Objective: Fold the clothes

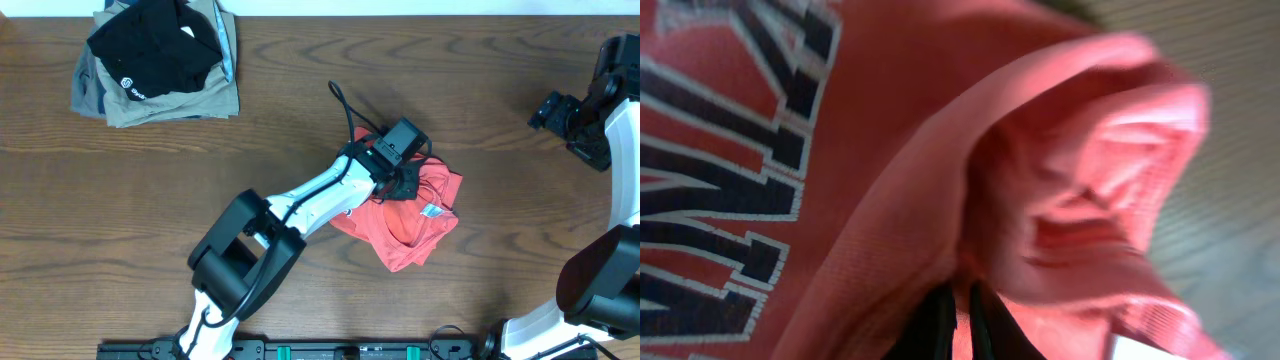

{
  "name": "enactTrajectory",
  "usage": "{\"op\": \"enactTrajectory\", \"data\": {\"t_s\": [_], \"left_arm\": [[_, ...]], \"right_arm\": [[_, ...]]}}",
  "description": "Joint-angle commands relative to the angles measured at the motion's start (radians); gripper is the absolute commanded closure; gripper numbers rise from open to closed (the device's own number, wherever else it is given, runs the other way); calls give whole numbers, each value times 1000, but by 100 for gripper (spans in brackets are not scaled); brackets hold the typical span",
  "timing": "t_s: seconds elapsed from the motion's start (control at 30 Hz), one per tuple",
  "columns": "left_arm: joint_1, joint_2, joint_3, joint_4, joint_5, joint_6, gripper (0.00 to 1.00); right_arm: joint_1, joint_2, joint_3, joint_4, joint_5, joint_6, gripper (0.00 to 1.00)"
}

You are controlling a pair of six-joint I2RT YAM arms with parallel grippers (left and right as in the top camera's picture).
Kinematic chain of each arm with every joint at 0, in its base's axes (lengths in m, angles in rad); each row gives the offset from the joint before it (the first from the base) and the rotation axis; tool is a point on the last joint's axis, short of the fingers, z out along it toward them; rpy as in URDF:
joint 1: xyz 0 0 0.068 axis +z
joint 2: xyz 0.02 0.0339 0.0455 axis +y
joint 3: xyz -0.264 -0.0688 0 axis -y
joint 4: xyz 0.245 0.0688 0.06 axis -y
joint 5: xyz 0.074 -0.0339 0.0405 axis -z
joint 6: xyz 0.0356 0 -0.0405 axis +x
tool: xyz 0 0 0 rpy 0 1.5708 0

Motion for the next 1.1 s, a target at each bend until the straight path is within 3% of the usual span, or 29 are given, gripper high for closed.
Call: {"op": "enactTrajectory", "data": {"t_s": [0.0,1.07], "left_arm": [[0,12,5,3,7,-49,91],[-71,110,5,402,13,-51,90]], "right_arm": [[4,-2,9,-1,10,-12,1],[4,-2,9,-1,10,-12,1]]}}
